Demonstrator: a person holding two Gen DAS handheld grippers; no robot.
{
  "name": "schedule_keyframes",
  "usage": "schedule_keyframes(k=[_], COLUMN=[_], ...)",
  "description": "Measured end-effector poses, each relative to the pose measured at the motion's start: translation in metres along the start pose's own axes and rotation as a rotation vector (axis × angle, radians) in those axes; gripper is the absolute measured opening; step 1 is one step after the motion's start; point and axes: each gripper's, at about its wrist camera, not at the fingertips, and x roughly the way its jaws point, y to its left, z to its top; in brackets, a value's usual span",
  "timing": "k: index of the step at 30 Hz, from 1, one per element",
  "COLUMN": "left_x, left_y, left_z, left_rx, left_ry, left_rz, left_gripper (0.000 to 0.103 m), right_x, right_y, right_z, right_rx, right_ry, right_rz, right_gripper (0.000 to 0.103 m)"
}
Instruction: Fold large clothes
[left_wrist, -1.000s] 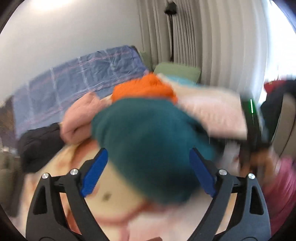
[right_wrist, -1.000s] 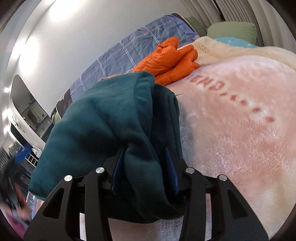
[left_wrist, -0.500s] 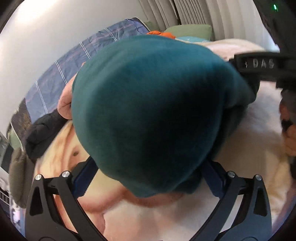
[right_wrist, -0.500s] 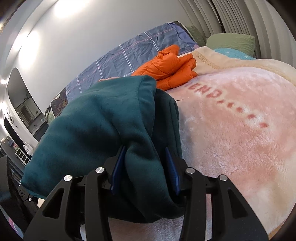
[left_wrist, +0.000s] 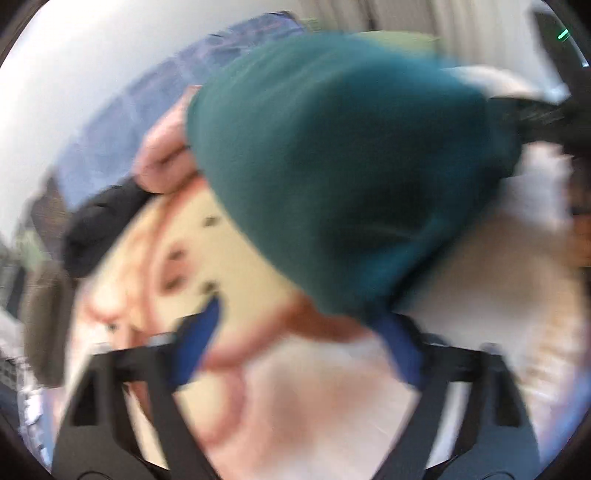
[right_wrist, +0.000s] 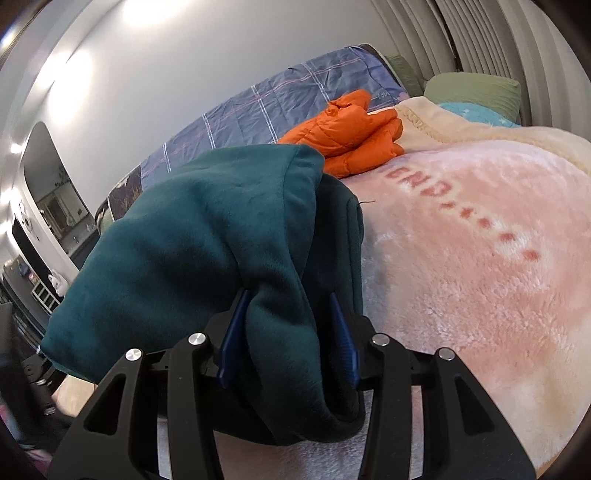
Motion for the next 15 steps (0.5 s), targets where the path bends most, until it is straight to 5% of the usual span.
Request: schedule_keyframes(k=[2, 4, 7, 9, 12, 15], left_x=[-0.029, -0.066, -0.104, -0.102, -0.059, 0.015], left_y=[0.004, 0.014, 0.024, 0.025, 0.027, 0.020], left_z=[0.004, 0.018, 0.062, 0.092, 0.154, 0.215], left_rx=[-0.007, -0.025, -0.021, 0.008, 0.036, 0.032], left_ry=[-0.040, -0.133, -0.298, -0.334, -0.297, -0.144], left_rz=[-0.087, -0.154, -0.112, -0.081, -0.040, -0.089], left_gripper=[0.032, 0.030, 0.029, 0.031, 0.037, 0.038], right_x=[0.000, -0.001, -0.002, -0.001, -0.001, 0.000], right_y=[-0.002, 0.001, 0.005, 0.006, 0.005, 0.004], right_z=[0.000, -0.001, -0.001, -0.001, -0.002, -0.001], right_rx=[0.007, -0.004, -0.025, -0.027, -0.027, -0.026], right_ry=[-0.001, -0.004, -0.010, -0.009, -0.008, -0.007], right_rz=[0.011, 0.005, -0.013, -0.017, -0.017, -0.015], right_gripper=[0.044, 0.044, 0.045, 0.045, 0.045, 0.045])
